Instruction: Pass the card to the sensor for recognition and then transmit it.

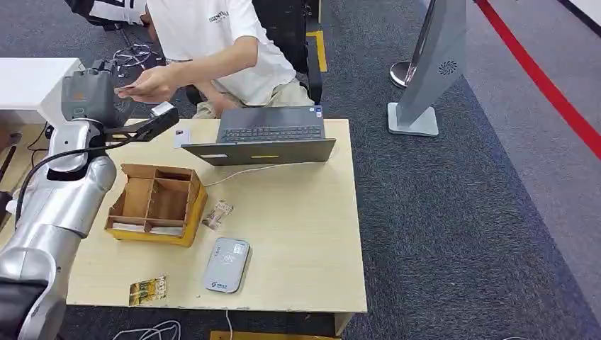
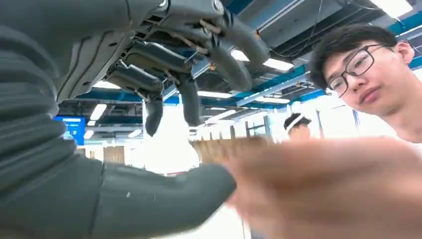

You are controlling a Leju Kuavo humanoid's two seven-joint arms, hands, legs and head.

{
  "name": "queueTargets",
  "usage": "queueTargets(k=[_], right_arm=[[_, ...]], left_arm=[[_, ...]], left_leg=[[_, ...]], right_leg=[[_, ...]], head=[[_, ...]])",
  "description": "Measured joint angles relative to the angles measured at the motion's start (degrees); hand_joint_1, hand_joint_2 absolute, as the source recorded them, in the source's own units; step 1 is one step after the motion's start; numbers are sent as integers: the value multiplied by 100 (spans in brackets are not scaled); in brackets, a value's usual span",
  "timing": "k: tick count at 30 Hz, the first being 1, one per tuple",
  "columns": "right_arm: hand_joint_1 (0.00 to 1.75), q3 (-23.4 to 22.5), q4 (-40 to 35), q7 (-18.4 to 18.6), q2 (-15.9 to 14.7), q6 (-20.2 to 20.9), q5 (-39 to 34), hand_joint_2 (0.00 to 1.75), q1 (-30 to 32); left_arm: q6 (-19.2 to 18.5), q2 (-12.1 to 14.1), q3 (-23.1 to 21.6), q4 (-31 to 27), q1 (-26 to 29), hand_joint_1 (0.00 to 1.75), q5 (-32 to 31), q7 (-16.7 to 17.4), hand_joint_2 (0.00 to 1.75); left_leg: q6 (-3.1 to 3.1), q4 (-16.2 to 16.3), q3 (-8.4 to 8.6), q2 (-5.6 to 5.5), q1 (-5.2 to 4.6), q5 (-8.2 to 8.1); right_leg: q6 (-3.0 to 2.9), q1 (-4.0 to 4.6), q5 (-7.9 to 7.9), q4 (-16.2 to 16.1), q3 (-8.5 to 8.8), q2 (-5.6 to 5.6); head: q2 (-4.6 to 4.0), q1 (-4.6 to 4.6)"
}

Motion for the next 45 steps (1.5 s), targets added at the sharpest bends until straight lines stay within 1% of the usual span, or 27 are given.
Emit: queueTargets(k=[5,8,9,11,12,13,15,16,18,19,20,22,23,24,25,26,28,30,31,33,34,36,37,38,39,41,45], right_arm=[[0,0,0,35,0,-4,-15,175,0],[0,0,0,15,0,-13,-57,175,6],[0,-2,0,2,0,-22,-63,175,6],[0,-7,0,-42,2,-28,-129,175,13],[0,-13,0,-52,2,-37,-151,175,19],[0,-22,0,-46,4,-57,-181,175,37],[0,-48,2,4,11,-87,-229,175,58],[0,-72,2,37,15,-98,-243,175,70],[0,-122,2,61,22,-101,-249,175,112],[0,-131,2,88,22,-111,-258,175,135],[0,-138,2,103,24,-133,-264,175,146],[0,-160,2,116,31,-186,-275,175,162],[0,-164,2,122,33,-208,-275,175,169],[0,-166,2,123,39,-244,-249,175,178],[0,-166,2,123,46,-284,-232,175,188],[0,-166,2,122,52,-315,-212,175,189],[0,-166,2,112,77,-376,-186,175,201],[0,-166,2,98,94,-424,-166,175,208],[0,-166,2,77,107,-457,-157,175,206],[0,-166,4,33,129,-514,-140,175,205],[0,-166,4,26,146,-529,-135,175,202],[0,-166,7,22,173,-583,-122,175,193],[0,-166,9,24,190,-594,-120,175,185],[0,-166,9,33,194,-597,-120,175,180],[0,-166,11,35,208,-597,-116,175,177],[0,-166,11,61,221,-595,-92,175,166],[0,-160,9,166,230,-601,37,175,144]], left_arm=[[70,-61,13,35,22,0,55,-64,175],[68,-59,103,-287,293,0,530,-374,175],[-37,-54,166,-466,466,0,810,-514,175],[-644,-39,429,-1079,998,0,2235,-1022,175],[-849,-18,593,-1422,1287,0,2845,-1175,175],[-1115,19,753,-1751,1663,0,3611,-1370,175],[-1576,144,1089,-2265,2389,0,4741,-1521,175],[-1872,230,1339,-2497,2802,0,5373,-1578,175],[-2276,354,1868,-2870,3619,0,6163,-1773,175],[-2451,402,2117,-3001,3958,0,6524,-1742,175],[-2663,431,2423,-3108,4321,0,6895,-1725,0],[-3173,404,3149,-3163,4925,0,7340,-1749,0],[-3567,341,3595,-3143,5128,0,7498,-1714,0],[-3984,251,4186,-3058,5284,0,7606,-1677,0],[-4296,175,4673,-2897,5343,0,7615,-1666,0],[-4549,103,5302,-2654,5368,0,7527,-1714,0],[-4892,-6,6218,-2147,5426,0,7157,-1843,0],[-5023,-105,7040,-1616,5426,0,6792,-1996,0],[-5001,-172,7483,-1308,5423,0,6622,-2059,0],[-4918,-298,8142,-821,5394,0,6518,-2105,0],[-4803,-359,8405,-617,5343,0,6540,-2081,0],[-4366,-540,8951,-131,5201,0,6587,-2048,0],[-4128,-601,9183,130,5139,0,6677,-2005,175],[-3908,-690,9413,394,5092,0,6764,-1967,175],[-3827,-770,9535,556,5082,0,6853,-1958,175],[-3446,-918,9760,993,5039,0,7135,-1864,175],[-2281,-1261,10032,1783,4895,0,6923,-1598,175]], left_leg=[[0,0,-3,0,0,0],[0,-1,-1,1,0,-1],[0,-2,-5,2,0,-1],[0,-7,5,17,-2,-5],[-4,-8,11,28,-2,-9],[-4,-10,8,33,1,-12],[-9,-23,10,53,1,-17],[-21,-25,23,69,1,-25],[-19,-32,31,93,2,-33],[-19,-34,29,92,4,-33],[-19,-38,28,93,4,-34],[-31,-41,32,95,7,-43],[-32,-41,29,94,10,-43],[-32,-41,23,91,12,-45],[-32,-41,22,83,14,-45],[-32,-43,22,81,15,-45],[-34,-43,27,84,15,-48],[-34,-43,27,76,15,-47],[-34,-43,28,75,15,-47],[-34,-42,26,62,14,-47],[-33,-41,24,49,14,-46],[-32,-41,23,21,11,-46],[-31,-41,24,20,8,-46],[-31,-37,23,19,8,-45],[-30,-35,23,18,8,-46],[-29,-34,23,16,7,-46],[-25,-31,26,7,0,-45]], right_leg=[[0,0,0,0,0,0],[0,0,-1,0,0,1],[0,-1,-1,1,2,2],[-2,-3,-1,1,2,17],[-2,-2,-2,1,-1,29],[-2,-1,-4,1,-1,35],[-5,-2,-6,1,-2,55],[-9,-2,-9,1,-4,72],[-22,-1,-18,1,-6,95],[-20,0,-21,1,-8,93],[-23,0,-24,0,-8,94],[-27,2,-30,1,-10,98],[-22,5,-35,0,-13,97],[-21,7,-37,0,-12,92],[-22,8,-42,0,-9,84],[-23,9,-43,1,-7,81],[-26,10,-44,1,-7,84],[-27,11,-46,1,-6,74],[-28,12,-46,0,-6,74],[-27,12,-46,-1,-4,59],[-27,12,-46,-2,-1,46],[-25,7,-48,-3,9,19],[-25,5,-48,-4,10,14],[-24,5,-47,-4,10,12],[-24,5,-47,-4,11,12],[-23,4,-47,-5,12,11],[-20,-3,-44,-5,16,-1]], head=[[0,2],[0,2],[0,9],[0,9],[0,-4],[0,-7],[0,9],[0,7],[0,-4],[0,-2],[0,7],[0,-7],[0,-7],[0,-2],[0,-2],[0,2],[0,-4],[0,-4],[0,-4],[0,-4],[0,-2],[0,-2],[0,2],[0,-7],[0,-2],[0,0],[0,2]])
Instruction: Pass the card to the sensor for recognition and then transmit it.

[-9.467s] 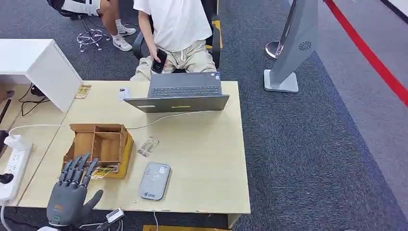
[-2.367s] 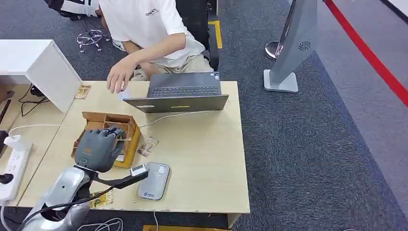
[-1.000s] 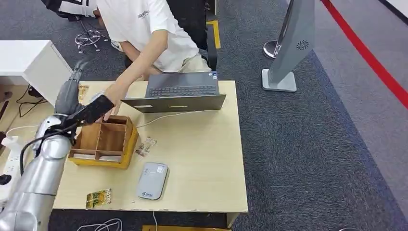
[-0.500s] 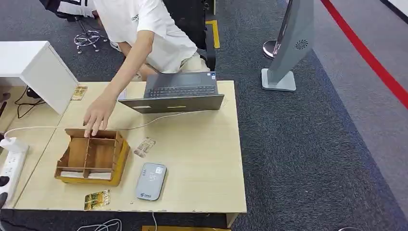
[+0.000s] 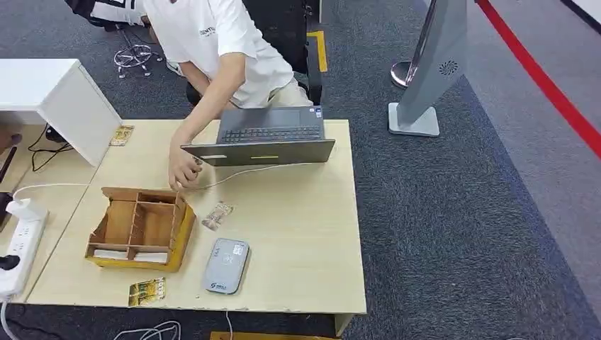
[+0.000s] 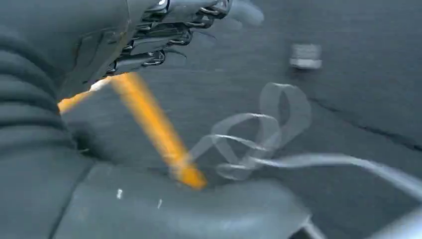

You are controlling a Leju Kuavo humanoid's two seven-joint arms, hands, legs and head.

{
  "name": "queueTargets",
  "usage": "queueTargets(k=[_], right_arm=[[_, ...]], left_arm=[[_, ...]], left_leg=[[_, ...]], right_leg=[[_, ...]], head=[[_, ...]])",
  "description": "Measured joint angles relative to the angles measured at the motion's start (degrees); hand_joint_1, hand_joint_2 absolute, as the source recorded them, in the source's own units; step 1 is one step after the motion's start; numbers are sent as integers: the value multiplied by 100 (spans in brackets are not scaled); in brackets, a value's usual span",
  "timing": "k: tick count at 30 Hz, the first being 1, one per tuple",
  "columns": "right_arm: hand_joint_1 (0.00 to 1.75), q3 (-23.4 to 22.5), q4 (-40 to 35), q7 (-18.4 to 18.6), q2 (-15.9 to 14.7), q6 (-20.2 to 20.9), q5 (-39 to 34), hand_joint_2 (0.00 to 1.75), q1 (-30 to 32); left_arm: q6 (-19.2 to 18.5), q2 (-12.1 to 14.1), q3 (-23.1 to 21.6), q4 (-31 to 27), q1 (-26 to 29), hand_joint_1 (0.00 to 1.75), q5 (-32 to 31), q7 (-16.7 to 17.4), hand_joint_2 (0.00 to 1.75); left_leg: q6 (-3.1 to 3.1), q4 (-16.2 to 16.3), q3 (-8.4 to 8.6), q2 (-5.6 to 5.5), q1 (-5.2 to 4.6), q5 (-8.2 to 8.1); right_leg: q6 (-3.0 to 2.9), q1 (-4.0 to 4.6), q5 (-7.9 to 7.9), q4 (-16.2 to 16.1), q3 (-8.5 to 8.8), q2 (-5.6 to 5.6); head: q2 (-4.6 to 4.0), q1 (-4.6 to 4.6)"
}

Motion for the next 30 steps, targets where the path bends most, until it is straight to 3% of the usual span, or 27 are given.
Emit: queueTargets(k=[5,7,12,13,21,22,30], right_arm=[[0,77,2,48,0,20,234,175,-13],[0,189,0,40,0,39,195,175,-9],[0,697,-46,37,-24,122,-425,175,46],[0,780,-59,38,-33,129,-539,0,58],[0,1629,-188,46,-125,243,-1694,0,195],[0,1734,-206,48,-133,258,-1836,0,211],[0,2599,-354,57,-223,380,-2979,0,361]], left_arm=[[977,-474,-62,852,-140,0,-937,790,175],[998,-629,-244,1063,-148,0,-1218,907,175],[1007,-767,-965,1302,-132,0,-1159,938,175],[1005,-769,-1078,1315,-126,0,-1135,940,175],[968,-765,-2119,1345,-45,0,-857,940,175],[957,-756,-2245,1345,-19,0,-827,940,0],[917,-668,-3324,1345,153,0,-547,940,0]], left_leg=[[7,7,-1,-2,0,0],[7,9,1,2,1,0],[7,9,2,1,5,0],[7,9,2,1,5,0],[6,8,0,1,9,0],[6,8,0,1,9,0],[7,8,-1,1,8,-1]], right_leg=[[6,0,4,-1,1,-1],[7,1,5,-1,1,4],[6,3,5,-1,0,5],[6,4,5,-1,0,5],[6,8,5,0,1,4],[6,8,5,-1,1,5],[6,7,5,-1,0,3]], head=[[0,9],[0,-2],[0,0],[0,0],[0,0],[0,2],[0,2]])
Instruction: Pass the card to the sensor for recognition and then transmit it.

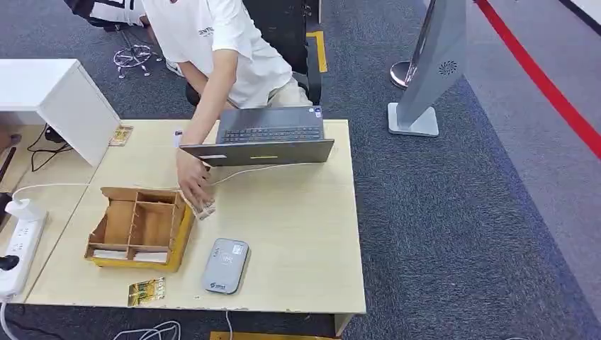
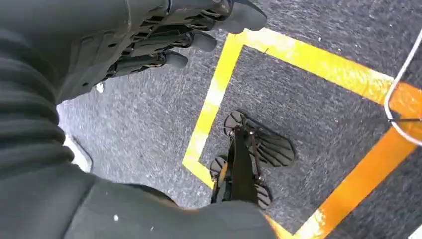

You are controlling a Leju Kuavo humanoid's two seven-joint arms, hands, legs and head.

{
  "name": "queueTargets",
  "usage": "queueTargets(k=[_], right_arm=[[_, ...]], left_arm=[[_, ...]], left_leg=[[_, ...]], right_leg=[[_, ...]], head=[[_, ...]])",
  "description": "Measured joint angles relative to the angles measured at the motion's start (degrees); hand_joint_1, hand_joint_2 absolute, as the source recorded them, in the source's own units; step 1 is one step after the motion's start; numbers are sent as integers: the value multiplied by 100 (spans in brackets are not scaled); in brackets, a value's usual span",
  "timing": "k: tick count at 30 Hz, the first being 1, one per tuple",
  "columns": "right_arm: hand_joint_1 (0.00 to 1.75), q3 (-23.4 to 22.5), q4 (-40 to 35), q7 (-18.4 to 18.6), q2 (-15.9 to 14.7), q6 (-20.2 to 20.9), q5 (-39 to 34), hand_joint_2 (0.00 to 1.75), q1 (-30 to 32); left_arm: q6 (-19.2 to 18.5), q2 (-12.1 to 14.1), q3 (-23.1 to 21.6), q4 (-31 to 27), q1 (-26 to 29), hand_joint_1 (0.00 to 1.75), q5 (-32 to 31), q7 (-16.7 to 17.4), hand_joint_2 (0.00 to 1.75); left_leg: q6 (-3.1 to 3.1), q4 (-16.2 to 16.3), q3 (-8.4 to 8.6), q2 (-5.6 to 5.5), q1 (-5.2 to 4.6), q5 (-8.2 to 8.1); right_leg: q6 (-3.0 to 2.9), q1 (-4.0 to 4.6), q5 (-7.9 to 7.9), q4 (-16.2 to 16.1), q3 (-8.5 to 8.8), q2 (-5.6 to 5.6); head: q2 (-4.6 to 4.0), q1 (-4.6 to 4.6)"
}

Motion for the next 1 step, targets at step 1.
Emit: queueTargets(k=[1], right_arm=[[0,118,-22,2,-9,24,-153,0,21]], left_arm=[[-7,15,-122,0,30,0,35,0,0]], left_leg=[[0,0,1,1,0,0]], right_leg=[[0,0,0,0,0,1]], head=[[0,-2]])
